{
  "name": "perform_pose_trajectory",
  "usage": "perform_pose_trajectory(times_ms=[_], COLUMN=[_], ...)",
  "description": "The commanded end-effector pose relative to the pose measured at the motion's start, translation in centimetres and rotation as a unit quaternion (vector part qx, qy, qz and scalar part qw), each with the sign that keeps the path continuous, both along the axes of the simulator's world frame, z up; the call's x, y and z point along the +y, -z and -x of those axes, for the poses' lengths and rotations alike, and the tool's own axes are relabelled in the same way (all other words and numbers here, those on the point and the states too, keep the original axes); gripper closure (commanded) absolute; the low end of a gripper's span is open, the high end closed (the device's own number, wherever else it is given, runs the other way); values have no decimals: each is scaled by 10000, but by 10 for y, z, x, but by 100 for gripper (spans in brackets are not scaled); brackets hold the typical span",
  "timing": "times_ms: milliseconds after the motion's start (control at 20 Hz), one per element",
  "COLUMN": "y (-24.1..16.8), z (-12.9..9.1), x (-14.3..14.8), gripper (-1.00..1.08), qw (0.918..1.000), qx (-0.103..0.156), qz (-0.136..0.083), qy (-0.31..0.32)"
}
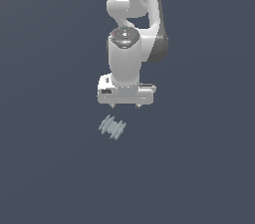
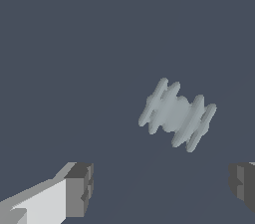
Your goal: Pick up the object and move it to a goal position.
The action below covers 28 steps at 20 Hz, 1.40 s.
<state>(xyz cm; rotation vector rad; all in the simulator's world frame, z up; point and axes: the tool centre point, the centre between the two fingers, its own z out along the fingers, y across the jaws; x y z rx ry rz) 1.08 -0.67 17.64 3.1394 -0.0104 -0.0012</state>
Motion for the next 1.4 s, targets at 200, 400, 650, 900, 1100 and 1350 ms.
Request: perform_pose_trajectory(times_ms=[200,400,650,900,1100,1350], y=[-2,-6,-6,-6,-3,3], z=[1,5,5,5,4,3], x=[-3,-11,-12,-12,-14,-17], gripper=[-92,-92,-92,-92,-92,-92], qw=[10000,9999,9999,9999,9996,9984], qx=[10,33,37,36,38,42], qz=[18,55,61,61,65,73], qy=[-40,-131,-150,-157,-276,-556])
